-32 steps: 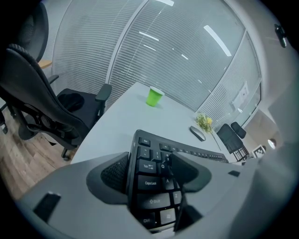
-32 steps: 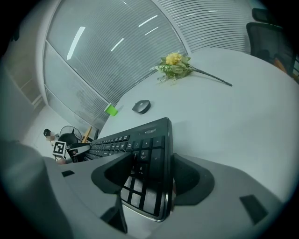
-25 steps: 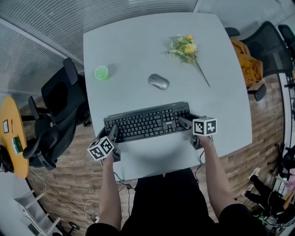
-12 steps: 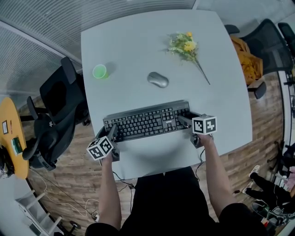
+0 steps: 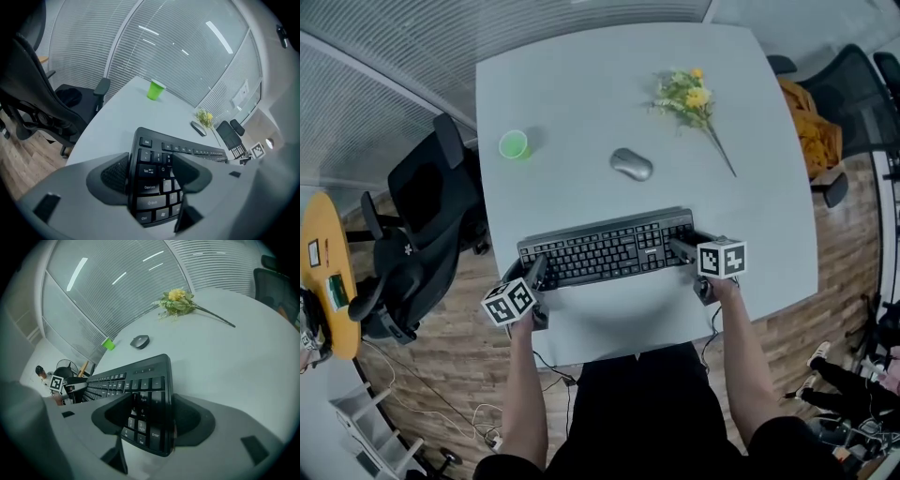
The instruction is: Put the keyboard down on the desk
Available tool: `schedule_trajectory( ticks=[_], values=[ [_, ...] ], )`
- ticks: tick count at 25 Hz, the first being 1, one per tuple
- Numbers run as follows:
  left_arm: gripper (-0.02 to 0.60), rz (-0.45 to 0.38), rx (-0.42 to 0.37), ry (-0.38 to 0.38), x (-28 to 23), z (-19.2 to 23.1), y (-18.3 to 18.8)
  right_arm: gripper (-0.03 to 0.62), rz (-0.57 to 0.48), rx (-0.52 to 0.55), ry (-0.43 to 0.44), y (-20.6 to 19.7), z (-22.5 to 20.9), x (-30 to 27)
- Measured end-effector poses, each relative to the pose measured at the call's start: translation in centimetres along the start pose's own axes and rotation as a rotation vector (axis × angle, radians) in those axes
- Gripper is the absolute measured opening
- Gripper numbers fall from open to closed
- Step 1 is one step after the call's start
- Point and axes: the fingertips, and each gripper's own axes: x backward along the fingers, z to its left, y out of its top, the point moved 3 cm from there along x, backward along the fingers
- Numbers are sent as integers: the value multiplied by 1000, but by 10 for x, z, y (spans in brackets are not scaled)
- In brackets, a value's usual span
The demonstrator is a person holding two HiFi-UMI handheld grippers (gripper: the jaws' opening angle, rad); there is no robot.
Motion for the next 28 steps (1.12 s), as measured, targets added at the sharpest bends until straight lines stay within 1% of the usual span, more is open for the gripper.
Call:
schedule_trajectory(
  ticks=[4, 7, 13, 15, 18, 22, 26, 28],
  values=[
    [272, -11, 11, -2, 4, 3, 0, 272, 4, -8, -1, -2, 2, -3],
    [272, -6, 15, -5, 3, 2, -1, 287, 14, 8, -12, -1, -1, -1],
    [273, 16, -56, 66, 4, -4, 1, 290, 55, 97, -101, 2, 0, 1],
    [272, 17, -74, 74, 5, -5, 1, 290, 59, 100, -111, 2, 1, 1],
    [272, 16, -97, 69, 9, -5, 2, 290, 60, 105, -125, 1, 2, 0],
    [272, -2, -108, 62, 16, -8, 4, 285, 50, 153, -160, 2, 6, 6],
    [272, -34, -121, 52, 28, -17, 7, 275, 19, 182, -166, 2, 13, 16],
    [272, -44, -130, 35, 34, -25, 8, 270, 0, 208, -163, 3, 23, 21]
  ],
)
